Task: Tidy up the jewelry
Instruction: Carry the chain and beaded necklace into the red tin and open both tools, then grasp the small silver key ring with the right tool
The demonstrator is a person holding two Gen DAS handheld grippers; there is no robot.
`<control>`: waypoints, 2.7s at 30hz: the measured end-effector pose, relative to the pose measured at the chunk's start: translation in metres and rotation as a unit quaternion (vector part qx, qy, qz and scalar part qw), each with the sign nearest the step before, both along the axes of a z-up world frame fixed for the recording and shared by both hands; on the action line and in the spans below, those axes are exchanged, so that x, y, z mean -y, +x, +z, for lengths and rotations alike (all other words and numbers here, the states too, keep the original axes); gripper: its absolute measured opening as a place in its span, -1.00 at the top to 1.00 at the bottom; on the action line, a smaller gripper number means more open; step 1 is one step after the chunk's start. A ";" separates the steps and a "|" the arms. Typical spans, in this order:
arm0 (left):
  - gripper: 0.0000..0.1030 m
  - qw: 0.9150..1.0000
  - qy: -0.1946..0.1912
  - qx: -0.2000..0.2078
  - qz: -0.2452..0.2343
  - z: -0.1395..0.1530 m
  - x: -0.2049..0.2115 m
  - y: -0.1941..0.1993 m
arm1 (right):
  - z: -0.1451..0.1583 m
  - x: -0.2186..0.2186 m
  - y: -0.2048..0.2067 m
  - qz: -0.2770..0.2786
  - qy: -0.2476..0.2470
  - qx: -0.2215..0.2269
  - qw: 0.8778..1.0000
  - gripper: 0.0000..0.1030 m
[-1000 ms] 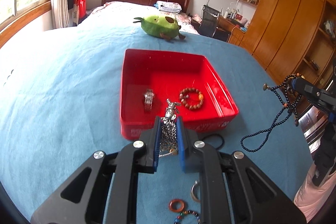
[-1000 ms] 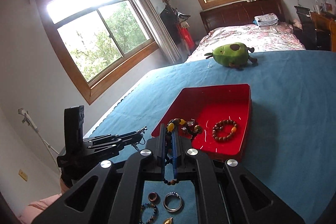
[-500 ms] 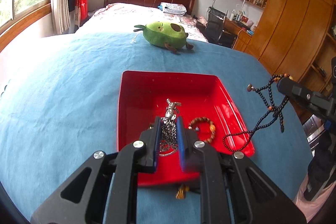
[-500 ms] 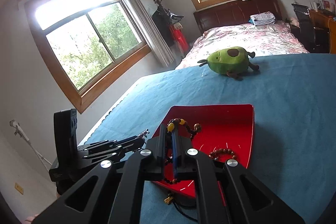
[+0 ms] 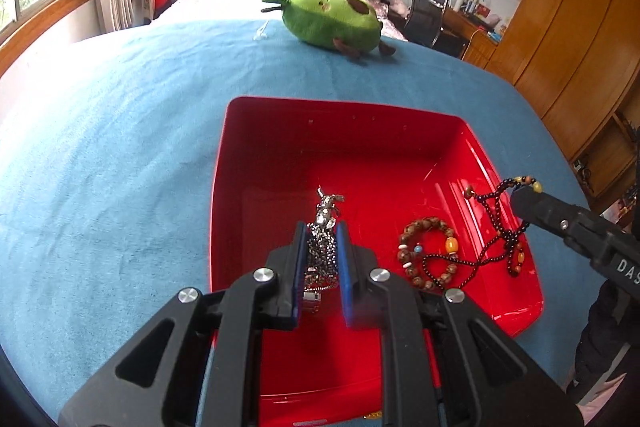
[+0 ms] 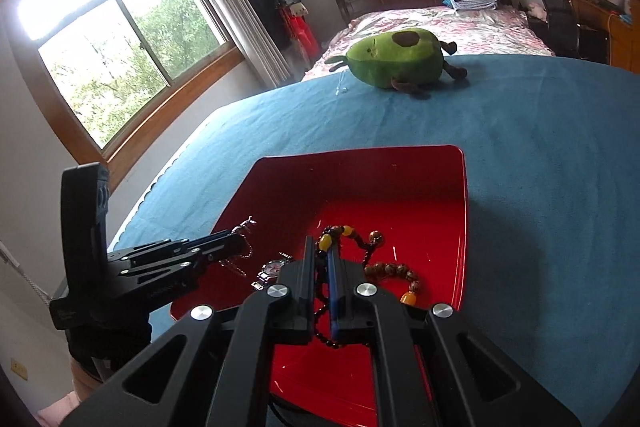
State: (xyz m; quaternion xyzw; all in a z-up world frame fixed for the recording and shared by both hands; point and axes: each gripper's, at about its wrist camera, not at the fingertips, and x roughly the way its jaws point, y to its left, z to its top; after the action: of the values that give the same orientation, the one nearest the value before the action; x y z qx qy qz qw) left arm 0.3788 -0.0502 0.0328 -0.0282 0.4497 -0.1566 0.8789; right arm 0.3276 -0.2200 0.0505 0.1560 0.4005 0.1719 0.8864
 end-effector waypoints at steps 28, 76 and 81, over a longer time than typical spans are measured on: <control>0.07 0.998 0.018 0.061 -0.007 0.053 0.010 -0.061 | 0.025 0.005 -0.026 -0.014 0.000 -0.016 1.000 0.00; 0.04 0.995 0.069 -0.057 -0.054 -0.061 -0.041 -0.213 | -0.066 -0.039 -0.169 0.043 0.008 -0.080 0.996 0.29; 0.04 0.995 0.070 -0.054 -0.053 -0.063 -0.043 -0.214 | -0.067 -0.042 -0.172 0.049 0.005 -0.082 0.995 0.29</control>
State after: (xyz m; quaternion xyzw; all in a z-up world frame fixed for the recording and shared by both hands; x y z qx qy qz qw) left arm 0.1649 -0.0069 -0.0301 0.0490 0.5073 -0.1696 0.8435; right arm 0.1555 -0.1783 -0.0160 0.1539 0.4781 0.2033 0.8405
